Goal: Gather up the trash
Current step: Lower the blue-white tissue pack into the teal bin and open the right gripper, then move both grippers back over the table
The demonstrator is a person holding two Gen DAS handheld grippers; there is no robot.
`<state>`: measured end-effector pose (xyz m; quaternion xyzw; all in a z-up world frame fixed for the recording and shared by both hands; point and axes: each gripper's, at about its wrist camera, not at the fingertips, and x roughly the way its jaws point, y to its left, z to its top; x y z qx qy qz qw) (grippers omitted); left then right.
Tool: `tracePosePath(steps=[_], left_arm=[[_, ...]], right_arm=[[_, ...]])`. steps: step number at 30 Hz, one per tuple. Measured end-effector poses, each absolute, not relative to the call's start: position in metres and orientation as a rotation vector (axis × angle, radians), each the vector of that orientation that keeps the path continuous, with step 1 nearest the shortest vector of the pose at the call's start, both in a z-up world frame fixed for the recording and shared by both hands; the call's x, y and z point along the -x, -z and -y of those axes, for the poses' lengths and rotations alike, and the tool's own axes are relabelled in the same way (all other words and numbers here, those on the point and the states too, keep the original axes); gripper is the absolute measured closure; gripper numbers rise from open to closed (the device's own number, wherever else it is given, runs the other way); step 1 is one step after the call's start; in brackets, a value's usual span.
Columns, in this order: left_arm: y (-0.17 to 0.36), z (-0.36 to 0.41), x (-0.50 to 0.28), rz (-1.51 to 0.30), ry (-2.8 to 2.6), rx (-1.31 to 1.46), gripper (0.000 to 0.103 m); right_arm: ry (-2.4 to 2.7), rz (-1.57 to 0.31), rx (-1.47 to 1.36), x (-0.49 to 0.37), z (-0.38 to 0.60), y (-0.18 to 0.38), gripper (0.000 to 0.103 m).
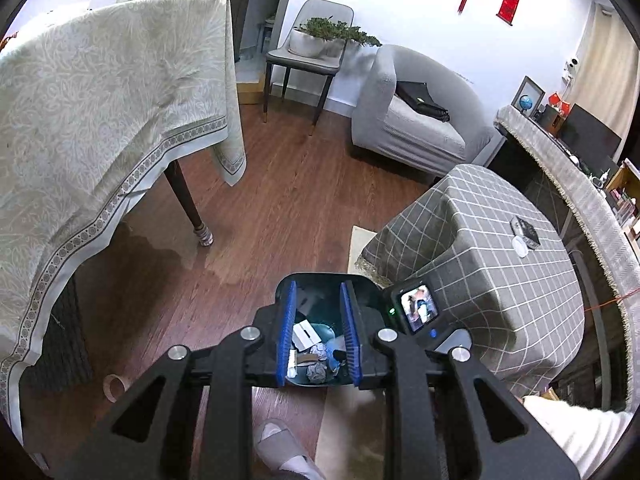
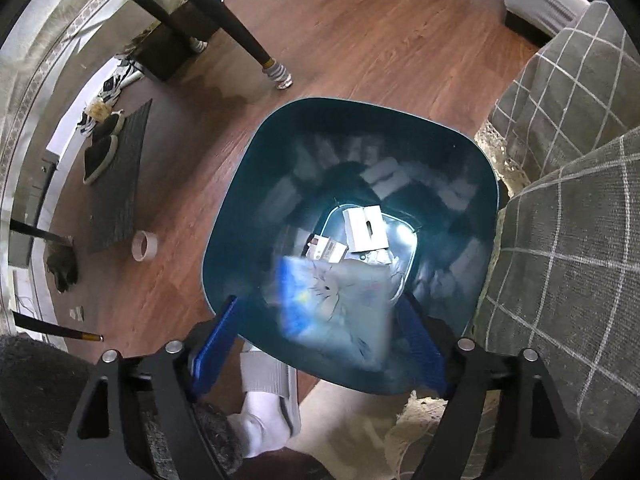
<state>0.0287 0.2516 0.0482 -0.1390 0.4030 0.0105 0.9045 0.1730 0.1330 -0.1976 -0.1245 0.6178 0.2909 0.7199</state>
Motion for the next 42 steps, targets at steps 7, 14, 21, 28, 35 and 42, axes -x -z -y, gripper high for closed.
tracePosePath(steps=[7,14,21,28,35,42], left_arm=[[-0.068,-0.244,-0.021,-0.800,-0.014,0.269,0.079],[-0.090,-0.242,-0.002,-0.758,-0.033,0.258,0.079],[-0.112,-0.228,0.015,-0.732,-0.046,0.231,0.075],[-0.121,-0.199,0.010,-0.729,-0.033,0.216,0.058],[-0.111,-0.151,-0.011,-0.771,0.033,0.198,0.041],[-0.092,-0.084,-0.041,-0.814,0.117,0.152,0.034]], right_arm=[[-0.655,-1.309,0.235,-0.170,-0.129,0.166,0.020],[-0.691,-1.202,0.199,-0.162,-0.127,0.107,0.020],[-0.713,-1.055,0.154,-0.147,-0.109,0.035,0.020],[-0.685,-0.952,0.144,-0.135,-0.063,-0.015,0.020],[-0.602,-0.901,0.117,-0.130,0.011,-0.034,0.020],[-0.490,-0.899,0.065,-0.133,0.096,-0.033,0.020]])
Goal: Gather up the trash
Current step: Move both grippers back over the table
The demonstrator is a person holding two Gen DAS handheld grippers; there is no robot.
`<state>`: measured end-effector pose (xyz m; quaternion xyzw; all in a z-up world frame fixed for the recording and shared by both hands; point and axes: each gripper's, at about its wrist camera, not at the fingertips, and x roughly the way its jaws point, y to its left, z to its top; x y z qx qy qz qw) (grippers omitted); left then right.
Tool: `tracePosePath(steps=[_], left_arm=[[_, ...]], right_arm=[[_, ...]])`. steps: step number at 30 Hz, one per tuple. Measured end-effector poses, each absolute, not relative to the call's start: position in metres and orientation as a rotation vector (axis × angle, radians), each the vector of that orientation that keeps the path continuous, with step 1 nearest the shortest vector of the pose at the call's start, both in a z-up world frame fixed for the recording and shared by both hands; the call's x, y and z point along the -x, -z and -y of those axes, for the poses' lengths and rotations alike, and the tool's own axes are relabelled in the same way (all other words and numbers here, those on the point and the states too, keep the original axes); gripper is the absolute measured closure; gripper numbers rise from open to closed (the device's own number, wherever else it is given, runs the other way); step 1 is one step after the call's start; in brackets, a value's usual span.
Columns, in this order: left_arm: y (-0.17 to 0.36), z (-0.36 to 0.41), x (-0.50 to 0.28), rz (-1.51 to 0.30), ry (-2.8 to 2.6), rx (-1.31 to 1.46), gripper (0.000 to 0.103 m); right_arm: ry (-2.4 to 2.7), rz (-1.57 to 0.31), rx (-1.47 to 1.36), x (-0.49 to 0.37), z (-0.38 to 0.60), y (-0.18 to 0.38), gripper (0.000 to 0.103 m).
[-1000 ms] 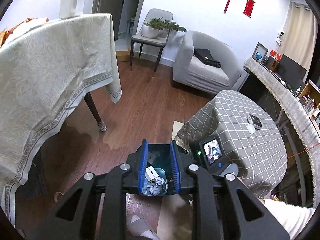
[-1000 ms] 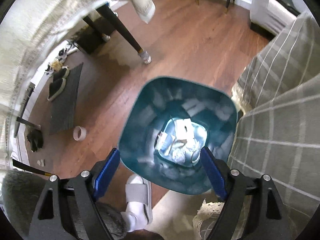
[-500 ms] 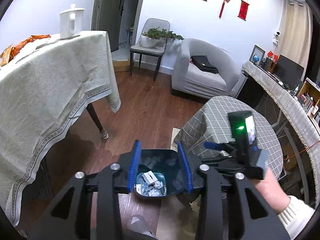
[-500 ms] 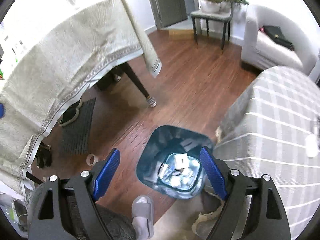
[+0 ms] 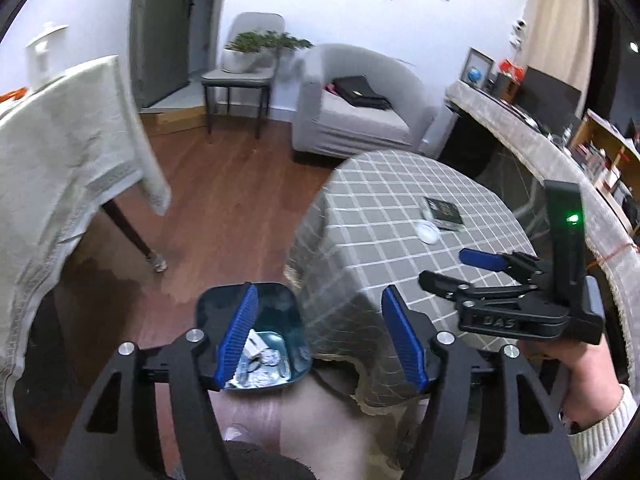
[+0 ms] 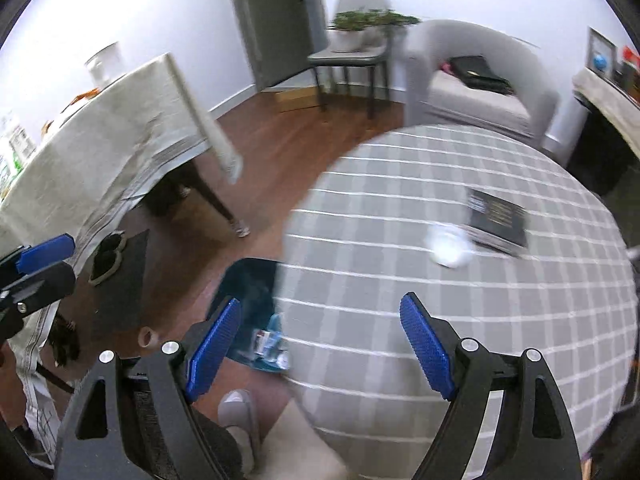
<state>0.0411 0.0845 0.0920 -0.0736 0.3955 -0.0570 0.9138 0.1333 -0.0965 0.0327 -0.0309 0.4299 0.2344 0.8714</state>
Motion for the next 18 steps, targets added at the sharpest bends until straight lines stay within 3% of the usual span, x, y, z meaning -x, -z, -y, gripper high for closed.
tracePosePath(steps=[13,18], left_arm=[[-0.054,0.019,-0.098,-0.873,0.266,0.071,0.031],[-0.039,0.054,-0.118,-0.889,0.310,0.037,0.032]], right_arm=[[-0.308,-0.923,-0.049,-0.122,0.234,-0.011,0.020],[-0.278,-0.922,-0.060,-0.115,0.262,-0.007,0.027]])
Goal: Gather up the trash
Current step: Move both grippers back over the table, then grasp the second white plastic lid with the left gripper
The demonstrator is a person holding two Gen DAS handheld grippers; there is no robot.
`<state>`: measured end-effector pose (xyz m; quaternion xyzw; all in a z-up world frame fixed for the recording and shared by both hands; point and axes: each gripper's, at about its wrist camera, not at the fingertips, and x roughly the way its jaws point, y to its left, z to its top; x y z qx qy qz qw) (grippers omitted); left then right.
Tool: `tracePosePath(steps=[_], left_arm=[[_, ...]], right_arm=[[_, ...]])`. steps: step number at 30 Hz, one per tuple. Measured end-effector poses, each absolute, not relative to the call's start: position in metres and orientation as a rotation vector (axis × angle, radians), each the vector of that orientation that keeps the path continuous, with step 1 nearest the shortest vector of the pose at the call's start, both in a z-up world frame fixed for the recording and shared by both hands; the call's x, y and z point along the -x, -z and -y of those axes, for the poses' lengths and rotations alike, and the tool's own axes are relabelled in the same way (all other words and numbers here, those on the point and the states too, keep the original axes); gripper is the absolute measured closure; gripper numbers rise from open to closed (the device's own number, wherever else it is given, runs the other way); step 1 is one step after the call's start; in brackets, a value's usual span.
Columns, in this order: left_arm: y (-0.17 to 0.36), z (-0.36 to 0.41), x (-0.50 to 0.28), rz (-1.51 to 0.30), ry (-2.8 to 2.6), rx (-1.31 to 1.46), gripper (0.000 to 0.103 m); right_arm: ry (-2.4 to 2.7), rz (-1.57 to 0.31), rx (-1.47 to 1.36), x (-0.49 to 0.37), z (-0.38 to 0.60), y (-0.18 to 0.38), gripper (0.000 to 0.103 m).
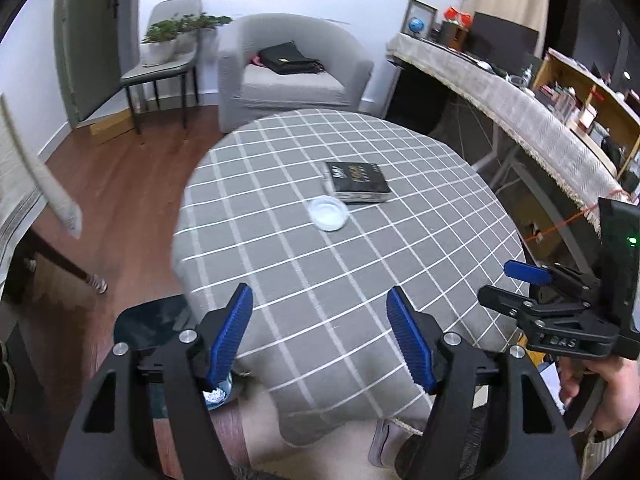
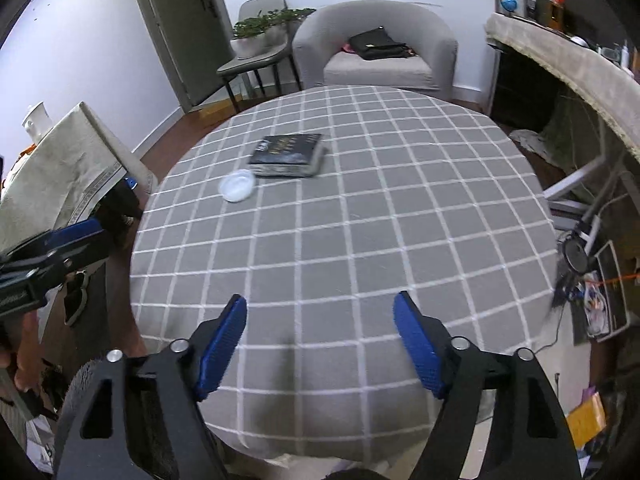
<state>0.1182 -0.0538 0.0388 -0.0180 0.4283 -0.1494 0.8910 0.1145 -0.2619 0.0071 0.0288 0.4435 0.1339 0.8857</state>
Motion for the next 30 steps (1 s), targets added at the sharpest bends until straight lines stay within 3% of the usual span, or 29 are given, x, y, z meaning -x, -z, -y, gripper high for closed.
tracePosePath(steps=[14,25,26,30], left_arm=[[-0.005,0.107,-0.183,-0.915,0.334,-0.032,0.037],[0.024,0.110,-0.232,-0.938,0.268,-0.051,0.048],[0.026,0.109,-0.235,-0.945,0.274,-0.046,0.054],[0.025,0.108,-0.239,-0.938,0.286,-0.040,0.061]], right_arm=[[-0.256,-0.901,-0.109,-0.111,0.306,-0.003,0.038],[-0.277,-0.911,-0.134,-0.124,0.315,0.005,0.039],[-0.279,-0.912,-0.134,-0.125,0.314,0.006,0.039],[-0.279,-0.916,-0.125,-0.127,0.309,0.007,0.039]])
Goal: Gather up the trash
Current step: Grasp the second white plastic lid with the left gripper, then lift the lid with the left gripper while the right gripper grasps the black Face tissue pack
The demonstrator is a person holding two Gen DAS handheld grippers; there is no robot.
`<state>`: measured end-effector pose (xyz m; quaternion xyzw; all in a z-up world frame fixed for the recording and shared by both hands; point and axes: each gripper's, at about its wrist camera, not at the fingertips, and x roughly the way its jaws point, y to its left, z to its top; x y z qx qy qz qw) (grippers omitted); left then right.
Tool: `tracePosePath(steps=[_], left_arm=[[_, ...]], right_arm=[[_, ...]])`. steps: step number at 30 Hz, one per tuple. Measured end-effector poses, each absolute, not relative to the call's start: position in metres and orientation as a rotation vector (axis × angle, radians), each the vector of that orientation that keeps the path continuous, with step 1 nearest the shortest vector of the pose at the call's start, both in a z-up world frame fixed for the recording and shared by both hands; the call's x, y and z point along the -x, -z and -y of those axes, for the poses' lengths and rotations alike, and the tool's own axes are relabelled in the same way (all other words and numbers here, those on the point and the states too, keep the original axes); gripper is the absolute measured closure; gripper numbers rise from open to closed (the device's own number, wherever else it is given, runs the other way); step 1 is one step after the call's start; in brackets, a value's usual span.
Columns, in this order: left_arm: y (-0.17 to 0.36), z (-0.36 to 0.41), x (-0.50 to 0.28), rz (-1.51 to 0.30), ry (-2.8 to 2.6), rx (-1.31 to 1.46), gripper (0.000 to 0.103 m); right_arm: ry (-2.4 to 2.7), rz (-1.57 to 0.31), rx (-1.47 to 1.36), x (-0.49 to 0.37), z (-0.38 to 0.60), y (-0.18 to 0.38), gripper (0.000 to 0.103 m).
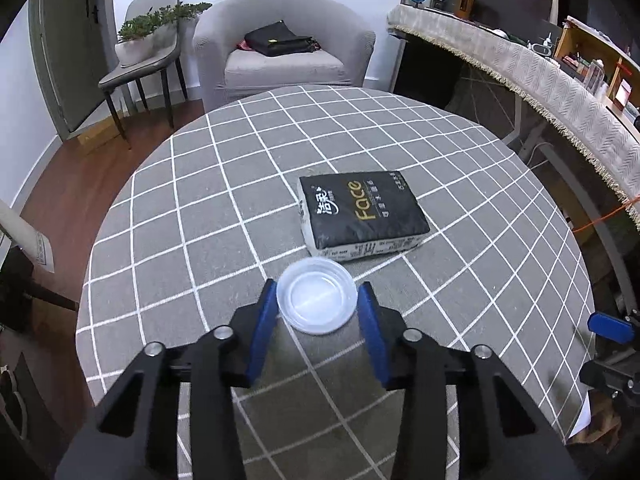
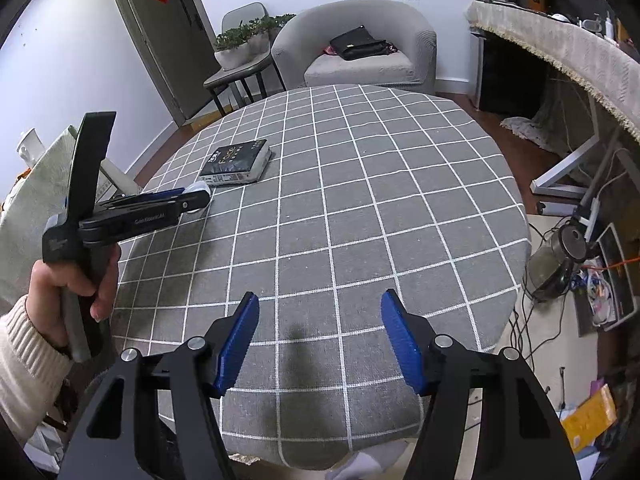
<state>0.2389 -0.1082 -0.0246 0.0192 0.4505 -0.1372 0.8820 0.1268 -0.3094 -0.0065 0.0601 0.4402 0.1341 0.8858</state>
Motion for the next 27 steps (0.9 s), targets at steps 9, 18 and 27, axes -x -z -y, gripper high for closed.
tracePosePath(steps=[9,18,27], left_arm=[[0.019,0.095,-0.226,-0.929,0.324,0.012,0.061],[0.017,0.068,-0.191,-0.938,0.321,0.066,0.061],[0.017,0.023,-0.173,-0.942,0.282,0.101,0.061]], right_arm=[[-0.297,-0.917,-0.072,-0.136,0.289,-0.005,0.039],[-0.337,-0.902,-0.039,-0.156,0.248,-0.019,0.032],[-0.325,-0.913,0.018,-0.185,0.204,-0.016,0.015]])
